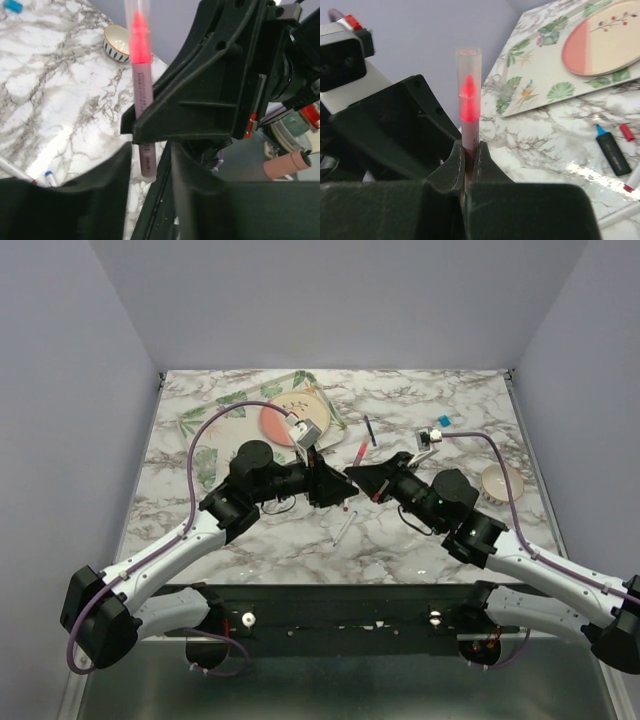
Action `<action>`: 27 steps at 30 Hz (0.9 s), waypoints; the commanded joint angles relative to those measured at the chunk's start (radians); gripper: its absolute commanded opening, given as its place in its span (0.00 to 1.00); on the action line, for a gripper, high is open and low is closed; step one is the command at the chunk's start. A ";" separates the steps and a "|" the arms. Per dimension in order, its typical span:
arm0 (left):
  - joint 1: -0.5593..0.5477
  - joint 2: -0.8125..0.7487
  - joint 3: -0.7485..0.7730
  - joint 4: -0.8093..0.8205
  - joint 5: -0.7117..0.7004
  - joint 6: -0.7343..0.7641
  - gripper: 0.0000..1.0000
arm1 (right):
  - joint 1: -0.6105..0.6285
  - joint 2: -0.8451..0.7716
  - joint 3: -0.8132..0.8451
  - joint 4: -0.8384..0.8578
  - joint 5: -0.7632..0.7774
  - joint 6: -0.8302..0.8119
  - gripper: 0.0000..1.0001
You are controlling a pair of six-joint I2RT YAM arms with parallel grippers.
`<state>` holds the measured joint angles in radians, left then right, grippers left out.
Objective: Insert the pens into the pen caps
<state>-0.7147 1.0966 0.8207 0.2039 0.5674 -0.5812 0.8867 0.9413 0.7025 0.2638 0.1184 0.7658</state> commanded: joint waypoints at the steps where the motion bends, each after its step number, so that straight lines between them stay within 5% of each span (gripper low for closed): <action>1: -0.008 -0.037 -0.023 0.013 -0.021 0.014 0.68 | 0.001 -0.024 0.067 -0.121 0.142 -0.071 0.01; 4: -0.009 -0.052 -0.012 -0.049 -0.053 0.026 0.87 | -0.006 -0.039 0.124 -0.254 0.188 -0.161 0.01; 9: -0.009 -0.104 -0.002 -0.171 -0.208 0.072 0.99 | -0.020 0.000 0.140 -0.565 0.234 -0.162 0.01; 17: -0.008 -0.222 -0.015 -0.310 -0.607 0.122 0.99 | -0.035 0.161 -0.001 -0.813 0.168 -0.027 0.02; 27: -0.009 -0.424 -0.086 -0.293 -0.895 0.129 0.99 | -0.043 0.373 0.026 -0.914 0.153 0.009 0.10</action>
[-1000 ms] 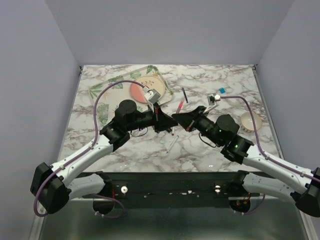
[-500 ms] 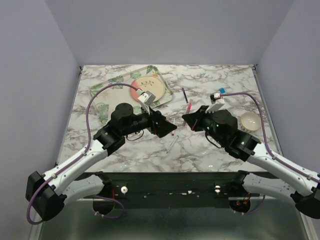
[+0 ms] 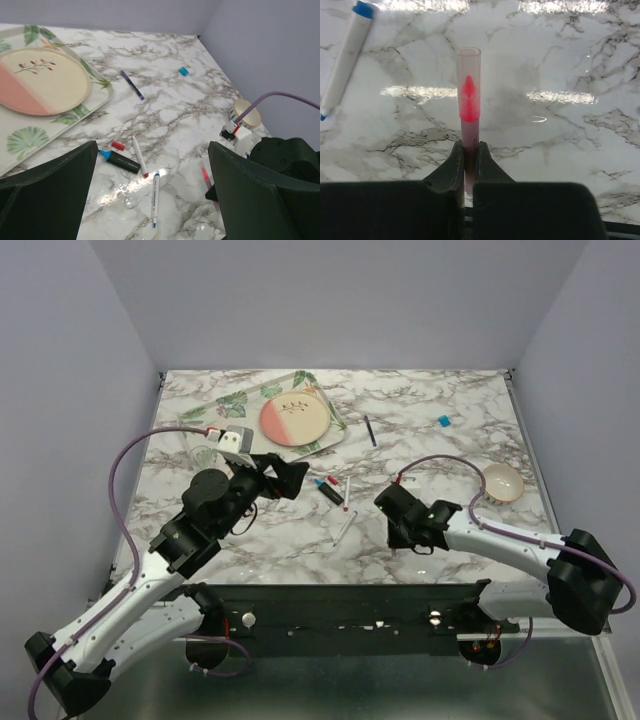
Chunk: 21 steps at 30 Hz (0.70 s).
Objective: Insert the pens into the pen caps
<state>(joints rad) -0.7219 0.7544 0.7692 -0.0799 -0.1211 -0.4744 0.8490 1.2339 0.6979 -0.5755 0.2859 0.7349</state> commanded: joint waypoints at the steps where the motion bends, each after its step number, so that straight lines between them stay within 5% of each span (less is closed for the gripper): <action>1: -0.002 -0.095 -0.047 0.000 -0.216 0.025 0.99 | -0.005 0.093 0.032 -0.076 -0.016 0.041 0.10; 17: -0.001 -0.158 -0.068 0.017 -0.272 0.043 0.99 | -0.005 0.089 0.126 -0.155 0.028 0.020 0.40; 21: -0.001 -0.179 -0.082 0.040 -0.255 0.052 0.99 | -0.005 0.006 0.170 -0.007 -0.029 -0.269 0.42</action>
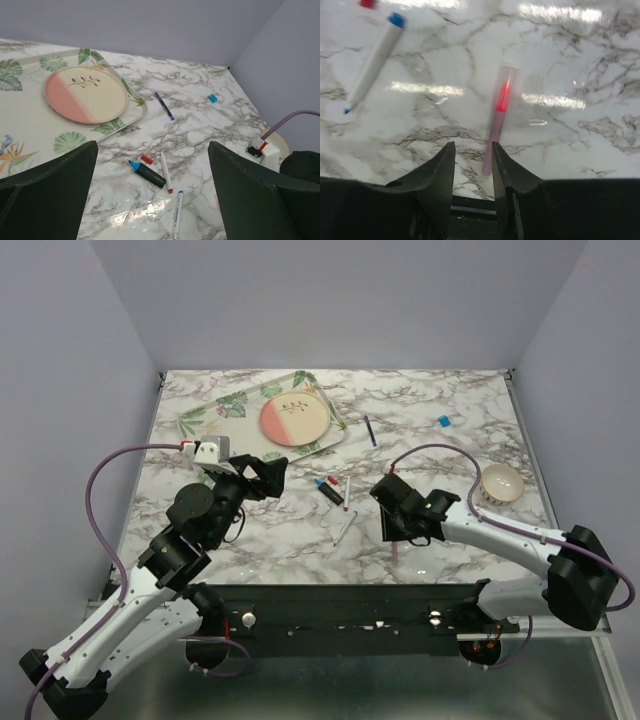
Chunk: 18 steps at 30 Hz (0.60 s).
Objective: Insert the pens into the pen caps
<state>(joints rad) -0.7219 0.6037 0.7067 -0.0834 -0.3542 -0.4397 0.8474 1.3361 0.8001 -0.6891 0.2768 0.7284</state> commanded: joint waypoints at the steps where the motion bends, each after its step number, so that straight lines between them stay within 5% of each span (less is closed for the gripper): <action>1: -0.002 -0.031 -0.024 0.053 -0.019 0.022 0.99 | -0.002 -0.109 0.065 0.162 -0.054 -0.333 0.43; 7: -0.002 -0.071 -0.052 0.079 -0.026 0.025 0.99 | -0.002 -0.057 0.073 0.356 -0.500 -1.001 0.47; 12: -0.001 -0.084 -0.059 0.079 -0.043 0.018 0.99 | -0.002 0.046 0.079 0.407 -0.452 -1.358 0.50; 18: -0.001 -0.094 -0.064 0.077 -0.072 0.015 0.99 | -0.002 0.198 0.126 0.376 -0.501 -1.553 0.49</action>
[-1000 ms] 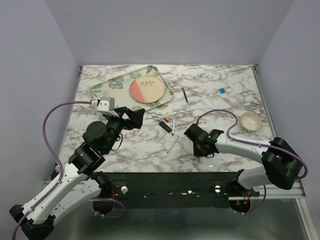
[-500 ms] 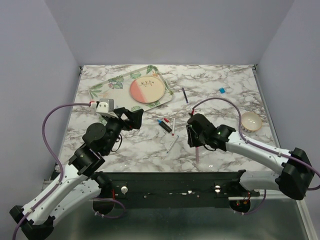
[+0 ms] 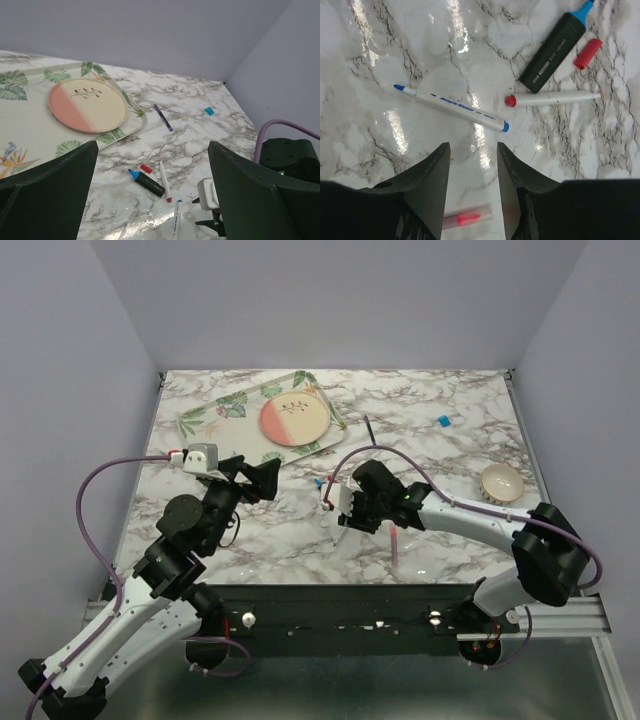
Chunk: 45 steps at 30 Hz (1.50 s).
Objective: Insert the pens into the pen caps
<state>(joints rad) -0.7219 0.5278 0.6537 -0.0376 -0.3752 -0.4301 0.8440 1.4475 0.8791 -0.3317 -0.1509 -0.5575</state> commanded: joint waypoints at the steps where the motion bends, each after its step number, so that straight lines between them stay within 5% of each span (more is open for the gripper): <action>1: 0.001 -0.023 -0.011 0.033 -0.053 0.007 0.99 | 0.001 0.102 0.052 0.022 -0.078 -0.280 0.49; 11: -0.001 -0.028 -0.017 0.033 -0.064 0.004 0.99 | 0.001 0.209 0.037 0.096 -0.161 -0.381 0.50; 20: 0.001 -0.040 -0.020 0.033 -0.073 0.001 0.99 | 0.001 0.286 0.164 -0.113 -0.242 -0.383 0.47; 26: 0.004 -0.049 -0.023 0.033 -0.077 -0.002 0.99 | 0.001 0.370 0.244 -0.245 -0.170 -0.360 0.35; 35: 0.009 -0.071 -0.034 0.031 -0.100 -0.007 0.99 | 0.001 0.359 0.216 -0.244 -0.165 -0.346 0.36; 45: 0.010 -0.080 -0.025 0.012 -0.136 -0.019 0.98 | 0.020 0.395 0.202 -0.161 0.066 -0.104 0.07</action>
<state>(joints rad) -0.7193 0.4603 0.6296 -0.0311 -0.4583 -0.4347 0.8547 1.7947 1.1088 -0.5072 -0.2501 -0.7952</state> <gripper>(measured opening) 0.986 0.148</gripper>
